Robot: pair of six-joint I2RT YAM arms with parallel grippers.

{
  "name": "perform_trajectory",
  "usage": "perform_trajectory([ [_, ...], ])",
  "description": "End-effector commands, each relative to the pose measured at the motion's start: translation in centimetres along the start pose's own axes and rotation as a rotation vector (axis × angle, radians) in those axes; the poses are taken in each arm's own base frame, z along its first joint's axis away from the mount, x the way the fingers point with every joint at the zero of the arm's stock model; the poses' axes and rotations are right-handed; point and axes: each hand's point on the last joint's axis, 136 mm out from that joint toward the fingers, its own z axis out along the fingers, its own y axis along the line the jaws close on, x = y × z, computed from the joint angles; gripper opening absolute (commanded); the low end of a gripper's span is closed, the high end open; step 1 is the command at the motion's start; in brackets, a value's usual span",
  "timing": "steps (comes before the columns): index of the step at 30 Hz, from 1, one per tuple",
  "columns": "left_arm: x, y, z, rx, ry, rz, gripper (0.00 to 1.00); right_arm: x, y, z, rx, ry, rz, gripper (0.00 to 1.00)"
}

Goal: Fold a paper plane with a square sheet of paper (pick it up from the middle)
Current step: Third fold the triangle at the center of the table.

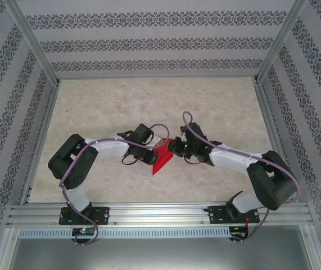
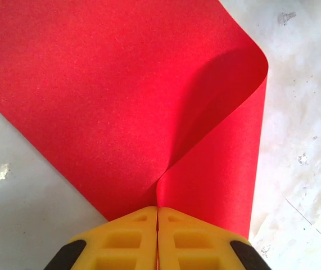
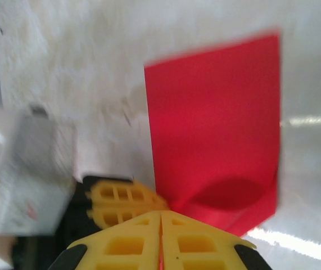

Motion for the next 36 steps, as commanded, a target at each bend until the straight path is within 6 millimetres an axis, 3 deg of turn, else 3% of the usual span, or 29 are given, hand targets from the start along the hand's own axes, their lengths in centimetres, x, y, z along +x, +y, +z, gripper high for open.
perform_trajectory([
  [1,0.6,0.6,0.7,-0.014,0.034,-0.003,0.09,0.9,1.8,1.0,-0.056,-0.024,0.035,0.09],
  [9,0.6,0.6,0.7,-0.012,0.034,-0.002,0.09,2.4,1.2,3.1,-0.033,0.023,0.059,0.07],
  [27,1.2,1.3,1.1,-0.042,0.065,-0.01,0.08,4.7,-4.5,5.8,0.092,0.072,0.102,0.06],
  [30,1.3,1.4,1.1,-0.048,0.069,-0.011,0.08,4.3,-3.3,5.2,0.062,0.065,0.094,0.07],
  [34,1.3,1.4,1.1,-0.052,0.071,-0.012,0.08,2.2,-1.0,3.2,0.021,0.009,0.062,0.09],
  [36,1.2,1.4,1.1,-0.05,0.072,-0.012,0.08,1.2,-0.9,2.5,0.014,-0.017,0.061,0.1],
])
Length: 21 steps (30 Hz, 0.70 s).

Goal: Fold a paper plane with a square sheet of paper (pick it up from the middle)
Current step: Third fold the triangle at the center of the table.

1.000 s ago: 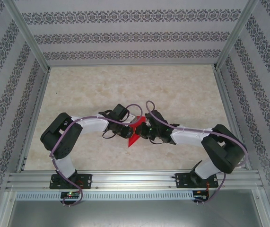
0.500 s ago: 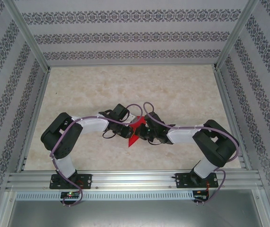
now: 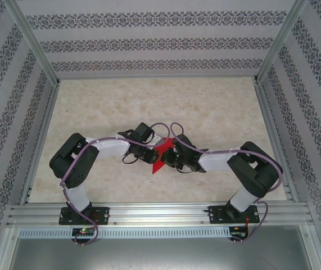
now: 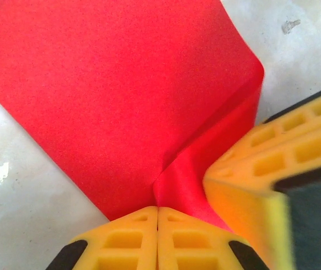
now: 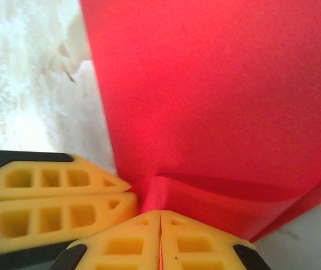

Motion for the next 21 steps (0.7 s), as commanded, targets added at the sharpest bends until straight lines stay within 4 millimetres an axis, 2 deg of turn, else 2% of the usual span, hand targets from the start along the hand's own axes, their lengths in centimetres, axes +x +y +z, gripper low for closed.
perform_trajectory([
  [1,1.6,1.3,1.1,-0.043,0.066,-0.008,0.08,-2.1,0.8,-1.6,-0.02,-0.061,-0.017,0.09],
  [4,1.6,1.3,1.1,-0.043,0.066,-0.009,0.08,-2.8,-0.2,-1.6,-0.008,-0.066,-0.004,0.1],
  [9,1.5,1.2,1.1,-0.039,0.067,-0.008,0.07,-2.9,-1.8,-0.7,0.019,-0.05,0.009,0.09],
  [12,1.4,1.1,1.0,-0.038,0.064,-0.007,0.07,-2.4,-3.5,0.2,0.075,-0.03,0.025,0.08],
  [16,1.4,1.2,0.9,-0.043,0.063,-0.006,0.07,-1.7,-6.4,0.2,0.225,-0.015,0.034,0.07],
  [18,1.5,1.3,0.9,-0.046,0.065,-0.006,0.07,-1.7,-6.1,0.1,0.21,-0.016,0.029,0.08],
  [21,1.6,1.4,0.9,-0.051,0.068,-0.008,0.07,-2.6,-3.8,-0.7,0.137,-0.037,0.003,0.09],
])
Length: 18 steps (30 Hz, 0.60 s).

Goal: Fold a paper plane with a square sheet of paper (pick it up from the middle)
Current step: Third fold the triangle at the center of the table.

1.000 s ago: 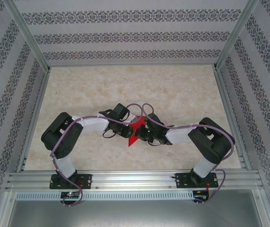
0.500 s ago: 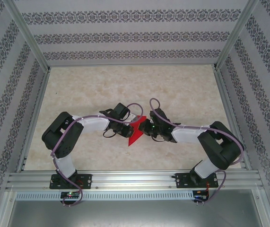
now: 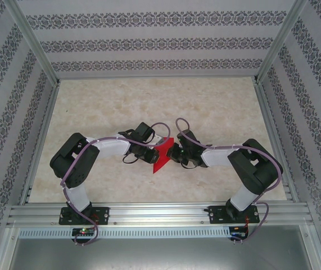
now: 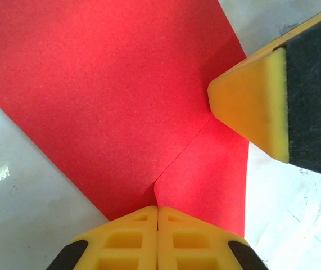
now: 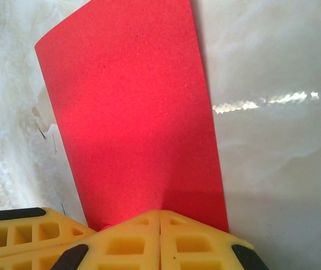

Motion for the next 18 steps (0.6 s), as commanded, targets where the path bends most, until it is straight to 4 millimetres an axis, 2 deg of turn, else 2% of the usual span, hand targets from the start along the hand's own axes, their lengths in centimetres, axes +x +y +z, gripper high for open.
perform_trajectory([
  [1,1.7,1.4,0.8,-0.052,0.067,-0.007,0.07,-0.3,-0.2,-1.1,0.032,-0.012,-0.032,0.09],
  [4,1.7,1.4,0.8,-0.054,0.069,-0.009,0.07,-1.6,1.2,-2.7,-0.024,-0.056,-0.037,0.11],
  [7,1.7,1.4,0.8,-0.055,0.068,-0.01,0.06,-2.4,1.3,-3.3,-0.045,-0.072,-0.036,0.12],
  [15,1.6,1.2,0.8,-0.047,0.066,-0.011,0.07,-1.5,0.4,-1.1,-0.059,-0.019,-0.005,0.11],
  [18,1.6,1.3,0.8,-0.048,0.067,-0.012,0.06,-1.0,-0.9,-0.2,-0.01,-0.005,0.004,0.1],
])
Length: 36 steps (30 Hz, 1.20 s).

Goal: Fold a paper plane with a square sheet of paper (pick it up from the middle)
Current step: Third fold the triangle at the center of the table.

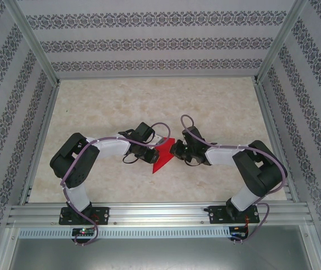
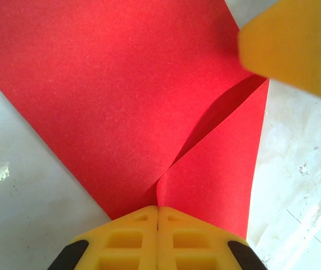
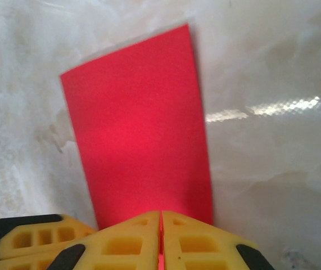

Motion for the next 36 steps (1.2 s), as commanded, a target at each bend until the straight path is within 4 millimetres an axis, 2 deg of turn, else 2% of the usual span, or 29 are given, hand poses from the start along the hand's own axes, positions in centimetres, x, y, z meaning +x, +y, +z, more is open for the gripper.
perform_trajectory([
  [1,1.7,1.3,0.8,-0.049,0.069,-0.013,0.06,0.6,-1.4,1.0,0.039,0.011,0.005,0.1],
  [3,1.7,1.3,0.8,-0.046,0.07,-0.014,0.06,0.7,-2.3,1.2,0.07,0.016,0.008,0.09],
  [6,1.7,1.3,0.8,-0.049,0.07,-0.016,0.06,0.4,-1.0,0.5,0.032,0.01,-0.015,0.09],
  [11,1.6,1.3,0.9,-0.051,0.067,-0.013,0.05,-0.3,2.2,-3.5,-0.051,-0.085,-0.065,0.12],
  [15,1.4,1.2,1.0,-0.041,0.07,-0.015,0.04,1.8,3.5,-4.6,-0.13,-0.102,-0.067,0.13],
  [18,1.4,1.3,1.1,-0.041,0.069,-0.017,0.04,4.2,5.2,-4.1,-0.191,-0.066,-0.095,0.13],
  [23,1.4,1.3,1.2,-0.028,0.068,-0.025,0.04,6.5,5.4,-2.1,-0.187,-0.038,-0.088,0.11],
  [31,1.3,1.3,1.2,-0.013,0.069,-0.033,0.04,7.9,6.4,0.8,-0.214,0.0,-0.079,0.09],
  [36,1.3,1.5,1.3,-0.011,0.07,-0.039,0.04,8.4,5.2,2.3,-0.182,0.01,-0.061,0.08],
])
